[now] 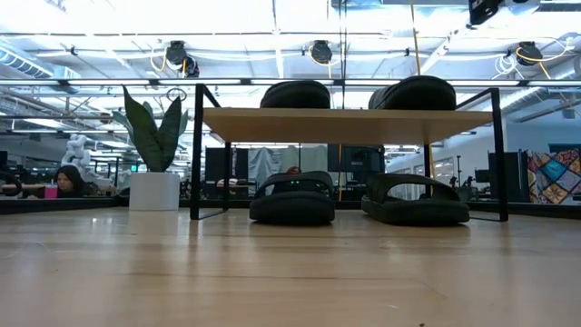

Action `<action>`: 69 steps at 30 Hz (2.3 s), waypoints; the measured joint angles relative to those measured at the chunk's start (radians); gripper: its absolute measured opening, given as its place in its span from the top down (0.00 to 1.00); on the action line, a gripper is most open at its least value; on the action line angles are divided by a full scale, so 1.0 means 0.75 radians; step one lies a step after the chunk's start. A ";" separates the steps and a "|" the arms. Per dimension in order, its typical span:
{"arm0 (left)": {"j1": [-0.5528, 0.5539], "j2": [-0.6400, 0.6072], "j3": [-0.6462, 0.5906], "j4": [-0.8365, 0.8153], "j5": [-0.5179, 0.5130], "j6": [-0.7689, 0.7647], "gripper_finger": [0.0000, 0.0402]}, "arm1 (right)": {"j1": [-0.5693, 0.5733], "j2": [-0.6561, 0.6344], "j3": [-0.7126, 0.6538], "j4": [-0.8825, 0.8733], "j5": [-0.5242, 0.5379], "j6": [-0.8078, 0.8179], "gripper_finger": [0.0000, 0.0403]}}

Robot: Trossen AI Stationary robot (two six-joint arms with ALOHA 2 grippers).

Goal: Pick and place slides into the shelf
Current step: Adjust the shelf

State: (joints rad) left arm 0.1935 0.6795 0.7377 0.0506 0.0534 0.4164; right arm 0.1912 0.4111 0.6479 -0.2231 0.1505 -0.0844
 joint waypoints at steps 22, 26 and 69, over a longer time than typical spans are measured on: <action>-0.273 -0.425 -0.434 -0.104 -0.341 -0.023 1.00 | 0.009 -0.266 -0.144 -0.093 -0.029 0.101 1.00; -0.264 -0.580 -0.530 -0.058 -0.383 -0.028 1.00 | 0.009 -0.393 -0.183 -0.114 -0.022 0.096 1.00; 0.074 -0.820 -0.919 -0.142 0.280 -0.232 1.00 | 0.008 -0.527 -0.778 0.383 -0.276 0.151 1.00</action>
State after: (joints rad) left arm 0.2494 0.0643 0.0486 -0.0556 0.2636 0.2424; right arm 0.1974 0.0158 0.0647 0.0644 -0.0564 0.0286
